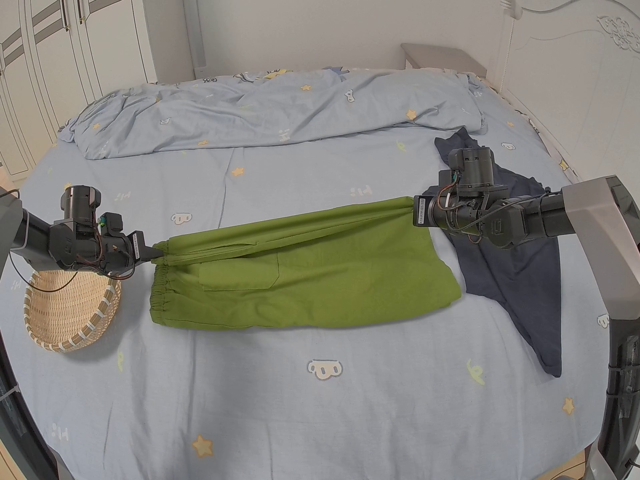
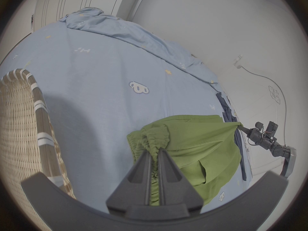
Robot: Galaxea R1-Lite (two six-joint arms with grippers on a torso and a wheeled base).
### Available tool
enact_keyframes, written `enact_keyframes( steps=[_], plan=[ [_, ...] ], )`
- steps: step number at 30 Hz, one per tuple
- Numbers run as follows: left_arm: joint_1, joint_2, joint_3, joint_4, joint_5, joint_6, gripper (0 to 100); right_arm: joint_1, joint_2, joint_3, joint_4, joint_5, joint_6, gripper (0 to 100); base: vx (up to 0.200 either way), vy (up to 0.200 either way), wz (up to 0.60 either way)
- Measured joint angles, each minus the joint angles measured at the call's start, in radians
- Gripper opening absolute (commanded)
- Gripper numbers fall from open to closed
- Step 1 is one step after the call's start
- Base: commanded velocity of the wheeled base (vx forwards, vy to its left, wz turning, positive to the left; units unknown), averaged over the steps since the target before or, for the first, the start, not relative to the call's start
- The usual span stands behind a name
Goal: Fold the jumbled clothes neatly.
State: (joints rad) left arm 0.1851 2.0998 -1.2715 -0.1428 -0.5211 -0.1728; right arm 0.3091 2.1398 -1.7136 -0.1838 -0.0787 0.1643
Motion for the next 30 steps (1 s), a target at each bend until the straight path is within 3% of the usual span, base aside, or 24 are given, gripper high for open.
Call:
enact_keyframes(
  steps=[20,21,23,24,30],
  plan=[
    [0.010,0.015,-0.011,-0.001,0.027,0.003,0,0.011,0.020,-0.008,-0.034,-0.001,-0.009,0,0.000,0.000,0.00],
    [0.009,0.016,-0.011,-0.001,0.029,0.003,0,0.011,0.020,-0.008,-0.034,-0.002,-0.009,100,0.000,0.000,0.00],
    [0.008,0.016,-0.010,-0.001,0.038,0.005,0,0.012,0.022,-0.008,-0.034,-0.009,-0.010,100,0.000,0.000,0.00],
    [0.008,0.016,-0.010,-0.001,0.040,0.006,100,0.011,0.023,-0.008,-0.035,-0.011,-0.010,100,0.000,0.000,0.00],
    [-0.014,0.014,-0.005,0.000,0.042,-0.004,100,0.024,0.027,-0.006,-0.036,-0.010,-0.009,100,0.000,0.000,0.00]
  ],
)
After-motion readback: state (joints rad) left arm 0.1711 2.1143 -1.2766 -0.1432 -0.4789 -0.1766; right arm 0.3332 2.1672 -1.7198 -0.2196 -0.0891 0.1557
